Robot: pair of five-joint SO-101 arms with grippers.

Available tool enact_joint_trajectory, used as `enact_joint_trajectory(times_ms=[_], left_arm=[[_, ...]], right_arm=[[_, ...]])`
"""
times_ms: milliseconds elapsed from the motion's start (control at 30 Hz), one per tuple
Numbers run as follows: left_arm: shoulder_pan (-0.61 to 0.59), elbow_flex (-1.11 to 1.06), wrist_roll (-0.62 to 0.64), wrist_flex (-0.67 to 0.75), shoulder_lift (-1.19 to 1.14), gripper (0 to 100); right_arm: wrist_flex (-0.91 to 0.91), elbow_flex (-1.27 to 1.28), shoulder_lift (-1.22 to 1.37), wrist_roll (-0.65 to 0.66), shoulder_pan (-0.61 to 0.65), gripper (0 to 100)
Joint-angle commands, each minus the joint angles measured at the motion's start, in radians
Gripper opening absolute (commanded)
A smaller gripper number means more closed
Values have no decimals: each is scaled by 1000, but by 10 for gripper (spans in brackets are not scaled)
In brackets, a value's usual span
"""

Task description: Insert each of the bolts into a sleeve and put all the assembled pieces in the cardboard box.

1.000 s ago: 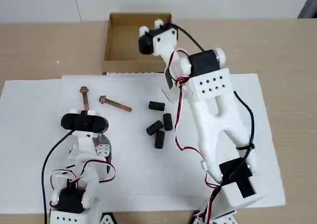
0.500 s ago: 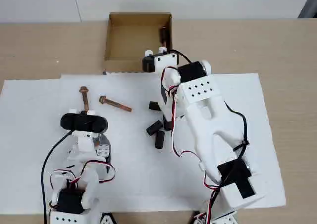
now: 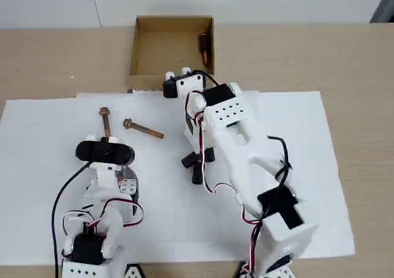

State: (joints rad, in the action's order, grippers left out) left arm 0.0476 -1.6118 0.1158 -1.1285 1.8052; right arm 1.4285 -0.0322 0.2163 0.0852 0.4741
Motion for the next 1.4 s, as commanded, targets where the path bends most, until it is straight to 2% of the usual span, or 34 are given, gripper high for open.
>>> enact_joint_trajectory(times_ms=[0, 733, 900, 1100, 1367], left_arm=[[3, 2, -3, 3, 9, 6], [3, 2, -3, 5, 11, 6], [3, 2, -3, 5, 11, 6], [3, 2, -3, 5, 11, 6], [5, 2, -2, 6, 11, 6]], right_arm=[[-30, -11, 5, -12, 2, 115], [-104, -11, 214, -37, 1, 113], [-107, -12, 226, -31, 1, 2], [-97, -12, 125, -28, 1, 3], [2, -12, -213, -28, 1, 3]])
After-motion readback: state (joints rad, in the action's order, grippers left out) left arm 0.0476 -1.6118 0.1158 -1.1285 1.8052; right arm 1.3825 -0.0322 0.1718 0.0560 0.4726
